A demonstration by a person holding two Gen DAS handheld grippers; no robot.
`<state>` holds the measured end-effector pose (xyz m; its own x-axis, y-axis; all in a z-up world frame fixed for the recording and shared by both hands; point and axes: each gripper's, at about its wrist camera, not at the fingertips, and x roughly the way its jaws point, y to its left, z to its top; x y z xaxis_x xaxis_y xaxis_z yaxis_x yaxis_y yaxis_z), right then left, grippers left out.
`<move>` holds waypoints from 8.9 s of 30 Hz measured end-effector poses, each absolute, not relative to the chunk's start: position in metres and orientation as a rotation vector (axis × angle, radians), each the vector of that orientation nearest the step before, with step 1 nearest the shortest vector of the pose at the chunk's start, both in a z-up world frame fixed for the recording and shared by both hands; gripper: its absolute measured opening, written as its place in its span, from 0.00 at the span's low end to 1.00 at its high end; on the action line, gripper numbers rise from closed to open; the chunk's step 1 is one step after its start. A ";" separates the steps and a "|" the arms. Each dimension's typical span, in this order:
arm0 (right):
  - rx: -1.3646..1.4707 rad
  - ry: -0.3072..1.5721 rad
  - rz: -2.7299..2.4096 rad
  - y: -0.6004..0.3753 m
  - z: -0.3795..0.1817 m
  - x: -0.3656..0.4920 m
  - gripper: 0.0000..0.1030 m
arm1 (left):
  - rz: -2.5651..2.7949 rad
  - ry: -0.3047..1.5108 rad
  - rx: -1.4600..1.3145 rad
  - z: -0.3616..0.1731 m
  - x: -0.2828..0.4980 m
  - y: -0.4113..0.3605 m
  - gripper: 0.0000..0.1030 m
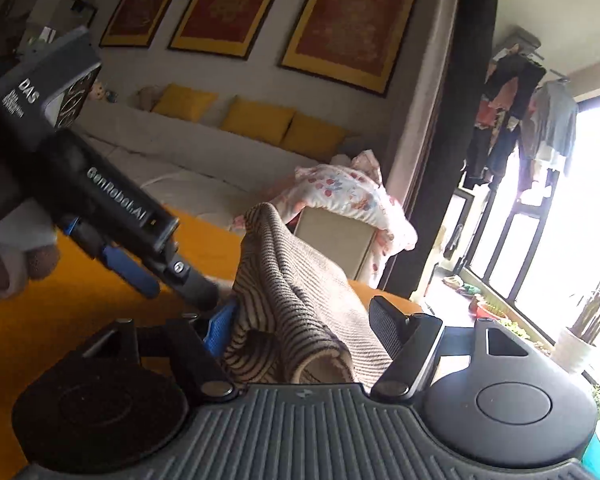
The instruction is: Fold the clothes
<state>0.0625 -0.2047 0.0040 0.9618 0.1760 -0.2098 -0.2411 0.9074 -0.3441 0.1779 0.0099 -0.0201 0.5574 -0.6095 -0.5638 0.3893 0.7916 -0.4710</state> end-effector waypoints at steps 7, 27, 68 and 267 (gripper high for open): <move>-0.481 0.203 0.207 -0.196 -0.004 0.065 0.75 | -0.607 0.787 -0.301 -0.024 0.179 -0.001 0.75; -0.761 0.151 0.108 -0.171 -0.023 0.063 0.65 | -0.597 0.840 -0.329 -0.040 0.179 -0.002 0.55; -0.673 0.283 0.580 -0.181 0.026 0.045 0.83 | -0.580 0.747 -0.395 -0.010 0.236 0.001 0.42; 0.138 0.698 0.436 -0.277 0.013 0.187 0.74 | -0.572 0.786 -0.211 -0.020 0.126 0.022 0.57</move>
<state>0.1868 -0.2766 0.0132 0.6807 0.4326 -0.5912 -0.3419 0.9013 0.2659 0.1265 0.0222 -0.0204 0.5654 -0.5586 -0.6069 0.4058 0.8290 -0.3849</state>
